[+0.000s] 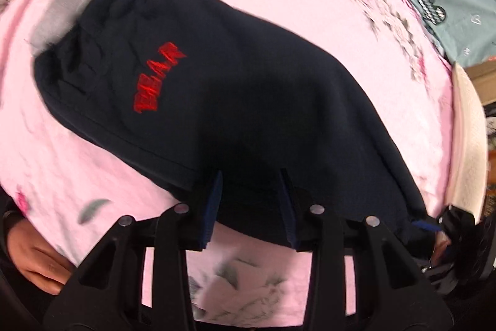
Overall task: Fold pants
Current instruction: 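Press the folded pants flat with the left tool while the right tool holds the hem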
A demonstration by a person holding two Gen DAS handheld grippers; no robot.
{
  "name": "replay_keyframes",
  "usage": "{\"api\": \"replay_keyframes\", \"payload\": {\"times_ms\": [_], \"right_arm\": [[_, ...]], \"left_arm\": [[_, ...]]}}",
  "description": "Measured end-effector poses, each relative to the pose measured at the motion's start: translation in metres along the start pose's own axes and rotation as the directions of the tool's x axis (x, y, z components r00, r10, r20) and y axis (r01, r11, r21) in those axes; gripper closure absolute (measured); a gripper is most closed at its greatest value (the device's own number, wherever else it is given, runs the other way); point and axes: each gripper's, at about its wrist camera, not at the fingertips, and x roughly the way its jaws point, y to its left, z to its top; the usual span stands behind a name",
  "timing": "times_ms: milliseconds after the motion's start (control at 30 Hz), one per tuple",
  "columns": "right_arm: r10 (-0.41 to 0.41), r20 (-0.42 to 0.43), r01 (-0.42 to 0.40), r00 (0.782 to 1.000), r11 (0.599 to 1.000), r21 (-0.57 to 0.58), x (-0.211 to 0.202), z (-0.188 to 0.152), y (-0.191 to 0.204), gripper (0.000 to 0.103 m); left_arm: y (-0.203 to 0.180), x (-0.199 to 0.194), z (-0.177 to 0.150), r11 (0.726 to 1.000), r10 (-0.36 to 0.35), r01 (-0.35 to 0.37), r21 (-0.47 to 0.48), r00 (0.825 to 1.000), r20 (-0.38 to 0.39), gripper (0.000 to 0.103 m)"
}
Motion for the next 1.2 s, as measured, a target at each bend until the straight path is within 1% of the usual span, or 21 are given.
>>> {"api": "replay_keyframes", "payload": {"times_ms": [100,167,200,267,300,333,400,433,500,567,667,700,733,767,833,867,900,1000,1067,1167,1200], "right_arm": [[-0.062,0.0,0.061,0.998,0.994,-0.085,0.02,-0.004,0.011,0.06],[-0.082,0.006,0.082,0.997,0.99,-0.113,0.028,-0.005,0.016,0.063],[-0.091,0.003,0.09,0.996,0.989,-0.118,0.032,-0.009,0.014,0.068],[-0.121,-0.013,0.118,0.993,0.982,-0.149,0.044,-0.01,0.014,0.07],[-0.122,-0.002,0.12,0.993,0.981,-0.151,0.046,-0.01,0.016,0.074],[-0.121,-0.002,0.12,0.993,0.982,-0.148,0.045,-0.01,0.017,0.087],[-0.136,-0.011,0.133,0.991,0.981,-0.144,0.045,-0.01,0.018,0.098],[-0.137,-0.009,0.134,0.991,0.981,-0.139,0.044,-0.009,0.019,0.1],[-0.105,-0.016,0.103,0.994,0.99,-0.098,0.04,-0.01,0.016,0.101],[-0.078,0.0,0.078,0.997,0.995,-0.055,0.033,-0.008,0.013,0.103],[-0.027,0.018,0.028,0.999,0.998,-0.061,0.022,-0.004,0.023,0.103],[0.008,0.013,-0.007,1.0,0.997,-0.071,0.02,-0.003,0.03,0.103],[0.02,0.003,-0.02,1.0,0.996,-0.084,0.021,-0.004,0.036,0.103],[-0.002,0.002,0.002,1.0,0.994,-0.11,0.024,-0.006,0.041,0.103],[-0.128,0.062,0.137,0.99,0.974,-0.179,0.025,-0.006,0.048,0.103],[-0.163,0.069,0.174,0.984,0.964,-0.201,0.028,-0.006,0.048,0.102],[-0.183,0.053,0.19,0.982,0.959,-0.212,0.035,-0.005,0.048,0.101],[-0.223,0.056,0.23,0.973,0.945,-0.234,0.048,-0.003,0.044,0.101],[-0.24,0.042,0.243,0.97,0.938,-0.246,0.058,-0.001,0.043,0.101],[-0.24,0.064,0.248,0.969,0.934,-0.256,0.051,0.0,0.045,0.096],[-0.233,0.081,0.246,0.969,0.934,-0.261,0.047,0.0,0.046,0.088]], "left_arm": [[0.012,-0.003,0.008,0.999,0.004,-0.004,-0.033,1.0,0.007,0.066],[0.022,-0.004,0.011,0.999,0.007,-0.007,-0.049,1.0,0.007,0.066],[0.025,-0.003,0.014,0.998,0.005,-0.004,-0.059,1.0,0.005,0.066],[0.033,-0.001,0.019,0.997,0.002,-0.002,-0.077,1.0,0.003,0.066],[0.038,-0.002,0.02,0.997,-0.001,0.001,-0.082,1.0,0.002,0.066],[0.039,-0.001,0.022,0.997,-0.002,0.002,-0.083,1.0,0.001,0.066],[0.04,0.0,0.025,0.997,0.002,-0.002,-0.079,1.0,0.001,0.066],[0.039,0.001,0.027,0.997,0.005,-0.005,-0.077,1.0,0.001,0.066],[0.039,0.003,0.031,0.997,0.01,-0.009,-0.077,1.0,0.004,0.066],[0.039,0.003,0.035,0.996,0.011,-0.01,-0.086,1.0,0.01,0.066],[0.042,0.001,0.038,0.996,0.029,-0.028,-0.087,0.999,0.016,0.066],[0.044,-0.001,0.038,0.996,0.039,-0.037,-0.084,0.999,0.017,0.066],[0.045,-0.002,0.038,0.996,0.04,-0.038,-0.085,0.999,0.016,0.066],[0.047,-0.002,0.038,0.995,0.034,-0.033,-0.091,0.999,0.014,0.066],[0.047,-0.005,0.037,0.996,0.039,-0.038,-0.084,0.999,0.017,0.066],[0.045,-0.005,0.036,0.996,0.045,-0.043,-0.076,0.999,0.018,0.065],[0.044,-0.005,0.036,0.997,0.047,-0.046,-0.069,0.999,0.018,0.064],[0.043,-0.003,0.035,0.997,0.046,-0.044,-0.071,0.999,0.017,0.064],[0.043,-0.001,0.035,0.996,0.044,-0.043,-0.073,0.999,0.017,0.064],[0.043,-0.002,0.034,0.997,0.04,-0.038,-0.074,0.999,0.018,0.064],[0.043,-0.002,0.034,0.997,0.038,-0.036,-0.073,0.999,0.019,0.064]]}}
